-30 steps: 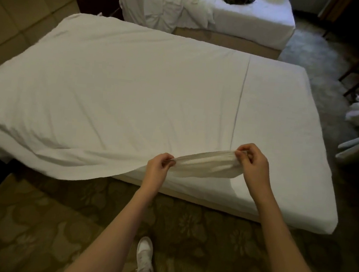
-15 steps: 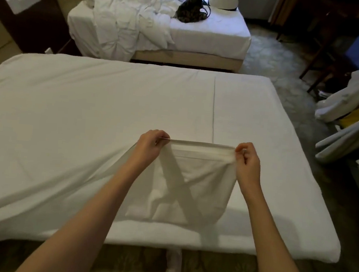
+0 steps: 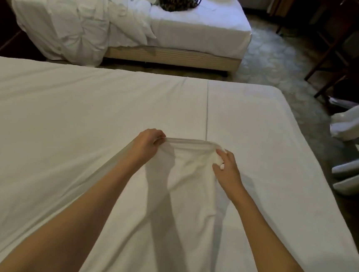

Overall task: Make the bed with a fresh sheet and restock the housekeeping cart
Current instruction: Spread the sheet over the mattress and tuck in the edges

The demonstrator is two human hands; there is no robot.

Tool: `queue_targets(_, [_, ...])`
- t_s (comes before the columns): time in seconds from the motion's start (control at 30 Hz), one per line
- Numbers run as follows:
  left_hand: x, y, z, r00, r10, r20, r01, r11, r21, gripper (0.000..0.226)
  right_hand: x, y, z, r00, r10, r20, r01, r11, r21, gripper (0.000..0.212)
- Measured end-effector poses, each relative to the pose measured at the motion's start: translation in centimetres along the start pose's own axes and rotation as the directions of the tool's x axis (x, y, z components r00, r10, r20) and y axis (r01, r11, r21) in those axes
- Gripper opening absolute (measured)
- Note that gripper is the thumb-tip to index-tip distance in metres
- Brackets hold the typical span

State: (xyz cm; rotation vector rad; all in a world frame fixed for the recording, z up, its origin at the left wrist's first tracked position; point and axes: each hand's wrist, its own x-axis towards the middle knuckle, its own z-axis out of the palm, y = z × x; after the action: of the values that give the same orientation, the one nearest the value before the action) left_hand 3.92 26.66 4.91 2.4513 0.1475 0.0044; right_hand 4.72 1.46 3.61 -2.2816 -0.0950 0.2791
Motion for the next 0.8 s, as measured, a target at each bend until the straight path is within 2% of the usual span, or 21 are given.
queue_targets(0.07, [2.3, -2.3, 3.4, 0.996, 0.048, 0.073, -0.049, 0.999, 0.008, 0.046, 2.9, 2.4, 2.0, 0.987, 0.076, 0.14, -0.055, 0.987, -0.148, 0.067])
queue_targets(0.13, [2.2, -4.5, 5.7, 0.985, 0.063, 0.159, -0.065, 0.998, 0.011, 0.065, 3.4, 3.9, 4.1, 0.946, 0.19, 0.261, -0.126, 0.962, -0.243, 0.076])
queue_targets(0.27, [-2.0, -8.5, 6.3, 0.991, -0.045, 0.123, 0.042, 0.999, 0.026, 0.057, 1.3, 3.5, 8.2, 0.937, 0.203, 0.286, -0.079, 0.917, -0.391, 0.077])
queue_targets(0.4, [-10.0, -12.8, 3.0, 0.972, -0.228, 0.057, 0.232, 0.971, -0.058, 0.046, -1.2, -0.6, 13.3, 0.935, 0.152, 0.322, -0.051, 0.952, -0.302, 0.075])
queue_targets(0.57, [-21.6, -19.6, -3.3, 0.891, -0.444, -0.09, 0.43, 0.892, -0.141, 0.043, -6.6, -7.8, 22.7, 0.897, 0.041, 0.441, 0.06, 0.975, -0.213, 0.074])
queue_targets(0.67, [-28.1, -24.3, -7.2, 0.846, -0.513, -0.147, 0.491, 0.856, -0.161, 0.043, -11.7, -12.3, 29.4, 0.853, -0.018, 0.522, 0.099, 0.987, -0.127, 0.072])
queue_targets(0.8, [-36.0, -31.5, -11.4, 0.823, -0.553, -0.133, 0.53, 0.83, -0.174, 0.044, -19.4, -17.3, 39.2, 0.825, -0.043, 0.564, 0.103, 0.992, -0.076, 0.07])
